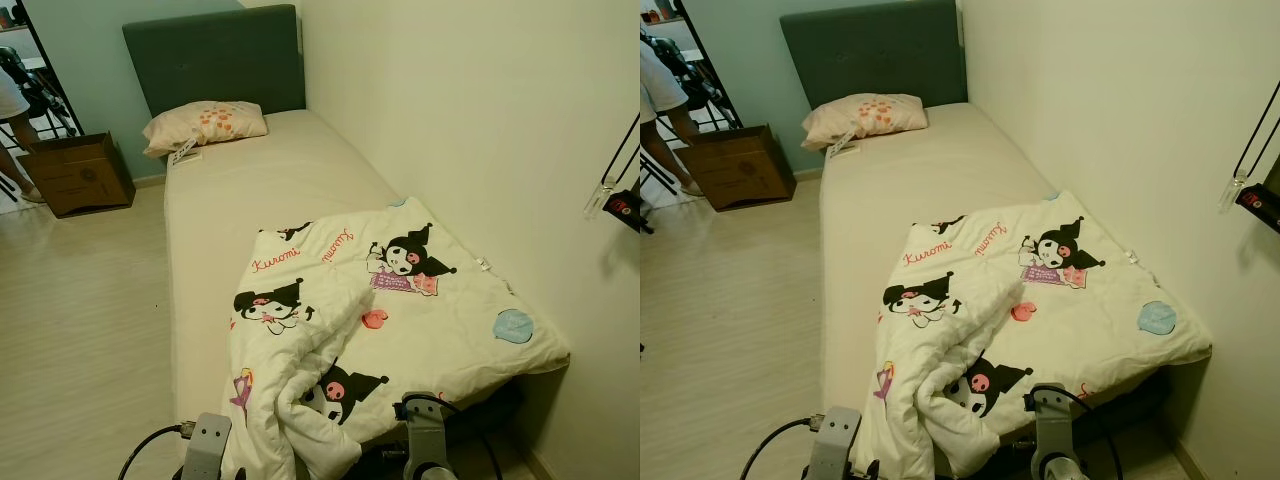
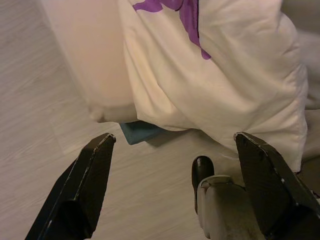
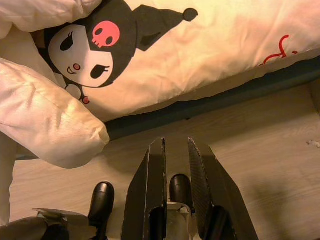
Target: Clean up the room
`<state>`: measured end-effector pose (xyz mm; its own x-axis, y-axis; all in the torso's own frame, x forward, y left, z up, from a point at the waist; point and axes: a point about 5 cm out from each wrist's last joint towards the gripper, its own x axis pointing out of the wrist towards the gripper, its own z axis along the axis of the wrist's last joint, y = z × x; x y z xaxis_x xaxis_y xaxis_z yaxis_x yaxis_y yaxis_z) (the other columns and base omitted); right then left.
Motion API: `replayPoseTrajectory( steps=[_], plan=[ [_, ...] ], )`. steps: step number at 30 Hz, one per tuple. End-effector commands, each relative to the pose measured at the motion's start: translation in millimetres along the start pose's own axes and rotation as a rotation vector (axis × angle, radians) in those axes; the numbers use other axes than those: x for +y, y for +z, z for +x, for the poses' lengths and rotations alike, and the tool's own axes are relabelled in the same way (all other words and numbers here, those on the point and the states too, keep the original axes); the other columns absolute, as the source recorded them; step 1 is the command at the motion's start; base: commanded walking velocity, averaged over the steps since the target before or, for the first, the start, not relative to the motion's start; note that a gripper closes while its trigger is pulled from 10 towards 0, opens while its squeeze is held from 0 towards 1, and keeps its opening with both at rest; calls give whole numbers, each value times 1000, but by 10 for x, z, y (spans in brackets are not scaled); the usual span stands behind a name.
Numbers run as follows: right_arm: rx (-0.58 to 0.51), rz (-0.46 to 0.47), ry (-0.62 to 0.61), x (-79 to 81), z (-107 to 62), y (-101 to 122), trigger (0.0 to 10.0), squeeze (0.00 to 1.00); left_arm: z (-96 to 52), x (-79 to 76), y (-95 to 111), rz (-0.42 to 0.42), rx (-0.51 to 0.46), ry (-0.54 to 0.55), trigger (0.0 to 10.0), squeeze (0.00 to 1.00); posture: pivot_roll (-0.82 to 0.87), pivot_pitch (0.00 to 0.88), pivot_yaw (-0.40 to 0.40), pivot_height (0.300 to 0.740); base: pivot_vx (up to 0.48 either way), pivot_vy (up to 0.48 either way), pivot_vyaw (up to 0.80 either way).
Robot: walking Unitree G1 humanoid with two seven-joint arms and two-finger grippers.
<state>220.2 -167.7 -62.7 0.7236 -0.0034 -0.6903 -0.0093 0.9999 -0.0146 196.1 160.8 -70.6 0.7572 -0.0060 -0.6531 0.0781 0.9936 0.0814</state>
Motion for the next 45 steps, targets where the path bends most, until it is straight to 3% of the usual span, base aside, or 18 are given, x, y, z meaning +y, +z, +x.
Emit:
replayPoseTrajectory(
  steps=[1,19,24,37,40,45],
  plan=[
    [5,-9,8,22,-4,-23,10000,0,-18,25,-40,-1,8,14,10000,0,-46,75,38,740,0,0,0],
    [-76,23,9,45,48,214,10000,0,22,95,79,-7,-31,60,10000,0,-56,86,35,740,0,0,0],
    [-148,52,2,22,62,367,10000,0,61,81,269,-6,-122,68,10000,0,-72,117,26,740,0,0,0],
    [-139,27,15,74,73,382,10000,0,41,49,251,12,-140,43,10000,0,-64,100,28,740,0,0,0],
    [-154,20,21,79,78,423,10000,0,28,85,298,15,-187,74,10000,0,-74,141,20,740,0,0,0],
    [-142,-16,25,99,63,353,10000,0,9,142,240,31,-170,105,10000,0,-77,160,27,740,0,0,0]
  ],
)
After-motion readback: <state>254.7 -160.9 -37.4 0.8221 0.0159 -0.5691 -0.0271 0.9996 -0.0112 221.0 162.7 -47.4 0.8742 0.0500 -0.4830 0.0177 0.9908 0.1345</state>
